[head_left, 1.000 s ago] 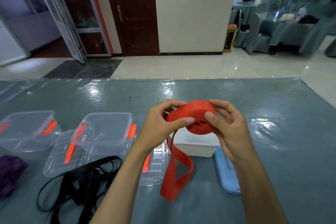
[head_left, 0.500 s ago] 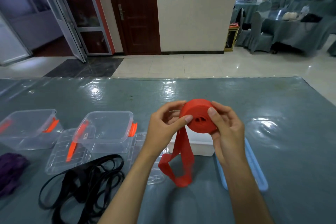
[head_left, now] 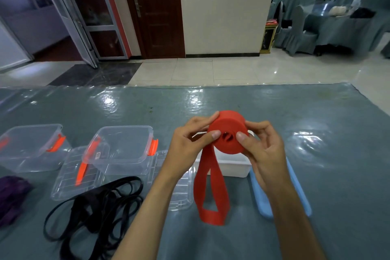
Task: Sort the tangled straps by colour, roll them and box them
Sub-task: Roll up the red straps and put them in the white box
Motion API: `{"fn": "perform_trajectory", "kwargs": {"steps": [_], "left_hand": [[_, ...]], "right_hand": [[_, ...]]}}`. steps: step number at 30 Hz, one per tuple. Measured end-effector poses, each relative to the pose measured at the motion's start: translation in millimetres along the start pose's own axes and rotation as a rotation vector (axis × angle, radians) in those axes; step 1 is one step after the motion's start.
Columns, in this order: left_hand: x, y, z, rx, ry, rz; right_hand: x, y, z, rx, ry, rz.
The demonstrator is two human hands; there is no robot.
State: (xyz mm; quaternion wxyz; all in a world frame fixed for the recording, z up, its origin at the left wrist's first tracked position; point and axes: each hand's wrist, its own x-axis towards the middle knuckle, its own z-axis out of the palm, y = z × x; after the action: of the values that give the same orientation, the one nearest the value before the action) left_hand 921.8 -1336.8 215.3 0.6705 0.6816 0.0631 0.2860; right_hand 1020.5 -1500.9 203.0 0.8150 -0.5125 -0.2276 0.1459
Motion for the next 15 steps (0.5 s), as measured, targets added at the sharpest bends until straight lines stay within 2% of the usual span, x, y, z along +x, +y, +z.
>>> {"fn": "perform_trajectory", "kwargs": {"steps": [4, 6, 10, 15], "left_hand": [[0, -1, 5, -0.05, 0.097, 0.011], [-2, -4, 9, -0.084, 0.115, 0.018], [1, -2, 4, -0.025, 0.022, -0.02], [13, -1, 4, 0.066, 0.072, 0.0]], "right_hand": [[6, -5, -9, -0.207, -0.066, 0.048], [7, -6, -8, -0.139, -0.08, 0.031], [8, 3, -5, -0.018, -0.081, 0.017], [16, 11, -8, -0.192, -0.114, 0.052]]}}
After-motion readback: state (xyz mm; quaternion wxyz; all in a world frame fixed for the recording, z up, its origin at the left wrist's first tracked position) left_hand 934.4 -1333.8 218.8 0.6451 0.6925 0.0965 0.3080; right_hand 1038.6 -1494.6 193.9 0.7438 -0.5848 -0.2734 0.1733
